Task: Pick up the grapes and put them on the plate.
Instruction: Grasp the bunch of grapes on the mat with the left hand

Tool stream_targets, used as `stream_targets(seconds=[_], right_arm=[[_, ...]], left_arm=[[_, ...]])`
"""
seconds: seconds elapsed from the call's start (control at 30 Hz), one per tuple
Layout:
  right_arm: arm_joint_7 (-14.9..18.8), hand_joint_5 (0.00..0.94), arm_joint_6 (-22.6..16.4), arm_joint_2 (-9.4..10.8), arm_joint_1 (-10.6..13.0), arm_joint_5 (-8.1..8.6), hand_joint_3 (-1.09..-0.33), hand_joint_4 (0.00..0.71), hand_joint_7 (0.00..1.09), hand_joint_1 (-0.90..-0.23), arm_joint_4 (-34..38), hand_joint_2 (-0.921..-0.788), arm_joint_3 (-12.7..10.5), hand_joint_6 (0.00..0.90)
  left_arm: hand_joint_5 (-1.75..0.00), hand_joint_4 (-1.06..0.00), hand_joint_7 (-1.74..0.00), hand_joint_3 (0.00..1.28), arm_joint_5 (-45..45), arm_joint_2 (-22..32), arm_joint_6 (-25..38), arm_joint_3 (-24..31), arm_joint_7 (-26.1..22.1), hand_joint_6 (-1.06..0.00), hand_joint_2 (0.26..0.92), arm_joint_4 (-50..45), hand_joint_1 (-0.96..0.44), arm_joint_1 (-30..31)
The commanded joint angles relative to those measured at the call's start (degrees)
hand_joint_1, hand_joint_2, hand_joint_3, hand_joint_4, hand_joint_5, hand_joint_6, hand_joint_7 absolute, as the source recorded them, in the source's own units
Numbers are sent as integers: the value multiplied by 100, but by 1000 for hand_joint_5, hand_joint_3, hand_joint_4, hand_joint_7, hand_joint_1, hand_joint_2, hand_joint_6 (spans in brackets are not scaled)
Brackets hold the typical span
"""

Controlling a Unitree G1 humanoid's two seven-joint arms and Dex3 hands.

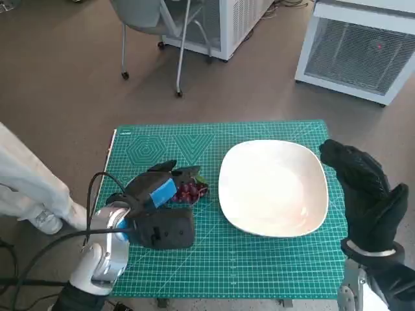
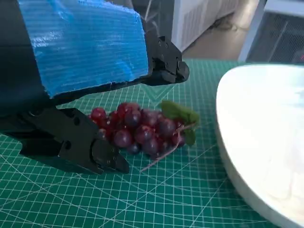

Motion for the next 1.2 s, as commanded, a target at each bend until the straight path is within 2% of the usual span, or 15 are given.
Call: stream_targets(seconds=[0.03,0.5,0.9,1.2], right_arm=[[-3,2,97,26,136,44,-527,478,545,-515,-13,-921,-14,167],[-23,2,63,33,121,-3,-525,479,544,-517,39,-921,-31,168],[-14,2,25,18,114,-47,-524,479,540,-521,85,-921,-50,167],[-2,0,9,-8,141,-56,-522,476,534,-521,89,-921,-77,168]], left_arm=[[-4,-136,0,5,-9,-6,38,-112,95,-340,803,323,43,-219],[-3,-149,0,4,93,-110,114,-408,410,-334,806,1260,32,-743],[-2,-153,0,5,146,-527,224,-819,1033,-327,811,3315,18,-1601],[-1,-146,0,12,61,-784,306,-1079,1035,-318,828,4236,14,-1977]])
